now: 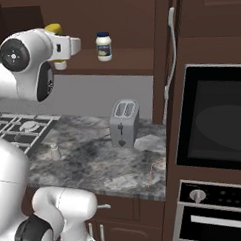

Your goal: There are various items on the counter. Only move the condiments/shakers into the cabinet.

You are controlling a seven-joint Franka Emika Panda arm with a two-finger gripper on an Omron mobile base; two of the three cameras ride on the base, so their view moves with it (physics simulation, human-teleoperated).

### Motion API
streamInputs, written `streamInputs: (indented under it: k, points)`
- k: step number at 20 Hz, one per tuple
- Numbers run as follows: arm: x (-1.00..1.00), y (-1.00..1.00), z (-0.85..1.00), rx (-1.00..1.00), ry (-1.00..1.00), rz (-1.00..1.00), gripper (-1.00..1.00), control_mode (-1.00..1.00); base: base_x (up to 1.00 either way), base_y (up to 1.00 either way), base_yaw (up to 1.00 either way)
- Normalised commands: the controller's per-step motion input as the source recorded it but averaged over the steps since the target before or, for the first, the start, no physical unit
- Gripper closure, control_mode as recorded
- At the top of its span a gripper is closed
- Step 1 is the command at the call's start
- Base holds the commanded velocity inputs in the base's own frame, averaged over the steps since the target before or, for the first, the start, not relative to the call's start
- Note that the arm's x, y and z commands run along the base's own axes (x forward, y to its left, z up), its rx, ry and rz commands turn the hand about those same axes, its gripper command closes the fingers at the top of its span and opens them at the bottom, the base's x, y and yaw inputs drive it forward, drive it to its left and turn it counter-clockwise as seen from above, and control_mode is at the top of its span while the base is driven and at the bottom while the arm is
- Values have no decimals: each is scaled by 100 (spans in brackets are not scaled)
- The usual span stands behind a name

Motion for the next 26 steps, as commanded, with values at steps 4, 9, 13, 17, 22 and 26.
streamInputs:
  k: [4,9,13,17,22,26]
  points:
    - [12,23,-10,0,0,0,100,-100,0,0,0]
    - [25,10,-3,0,0,-1,100,-100,0,0,0]
    - [43,0,-1,0,0,-5,100,-100,0,0,0]
    - [45,0,-8,0,3,-6,100,-100,0,0,0]
    - [38,0,-7,0,3,-5,100,-100,0,0,0]
    - [35,0,-6,0,3,-3,100,-100,0,0,0]
